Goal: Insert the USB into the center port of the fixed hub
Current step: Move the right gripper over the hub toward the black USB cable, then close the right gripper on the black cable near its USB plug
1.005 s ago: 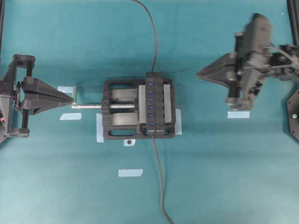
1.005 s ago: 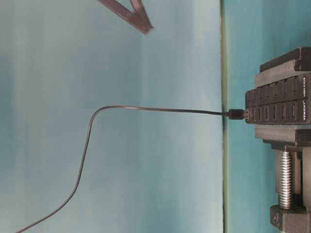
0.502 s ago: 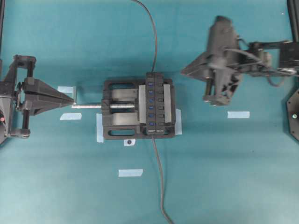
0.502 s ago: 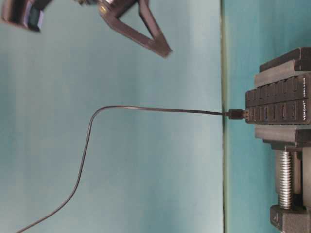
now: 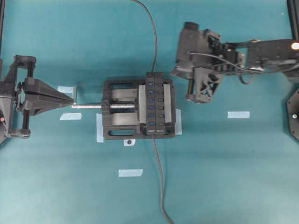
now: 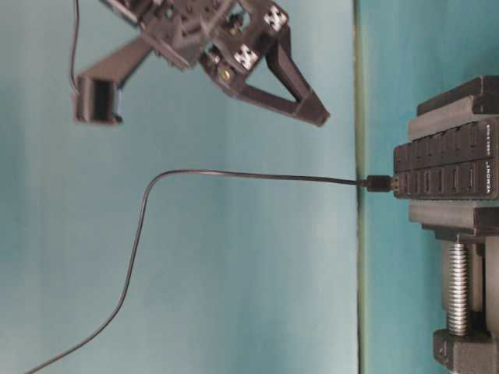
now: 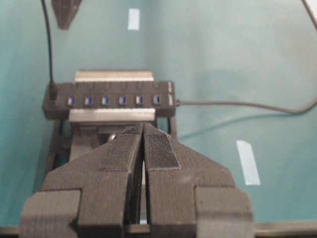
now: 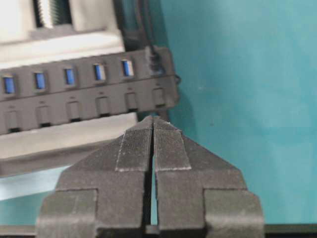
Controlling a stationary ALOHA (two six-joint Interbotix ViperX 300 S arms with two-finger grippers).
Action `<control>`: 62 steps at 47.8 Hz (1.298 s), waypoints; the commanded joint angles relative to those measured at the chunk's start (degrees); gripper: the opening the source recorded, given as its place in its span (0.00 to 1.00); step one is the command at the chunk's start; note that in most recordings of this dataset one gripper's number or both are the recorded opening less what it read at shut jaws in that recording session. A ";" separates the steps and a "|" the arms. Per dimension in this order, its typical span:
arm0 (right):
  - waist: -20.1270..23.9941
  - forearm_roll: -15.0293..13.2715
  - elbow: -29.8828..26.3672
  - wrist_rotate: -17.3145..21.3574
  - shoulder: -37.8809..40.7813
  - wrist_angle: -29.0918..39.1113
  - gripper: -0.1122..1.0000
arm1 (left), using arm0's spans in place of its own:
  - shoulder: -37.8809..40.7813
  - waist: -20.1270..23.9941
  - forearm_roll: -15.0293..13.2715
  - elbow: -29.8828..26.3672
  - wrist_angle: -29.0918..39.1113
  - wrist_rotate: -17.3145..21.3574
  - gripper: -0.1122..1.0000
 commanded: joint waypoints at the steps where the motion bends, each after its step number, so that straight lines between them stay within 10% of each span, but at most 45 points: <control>1: -0.18 -0.79 -2.37 -0.09 0.09 0.18 0.08 | 0.26 -0.09 0.18 -1.23 -0.26 -0.09 0.10; 62: -1.49 -2.64 -3.08 -0.18 7.91 -9.67 0.08 | 0.26 -0.09 0.09 -1.14 -0.26 -0.09 0.10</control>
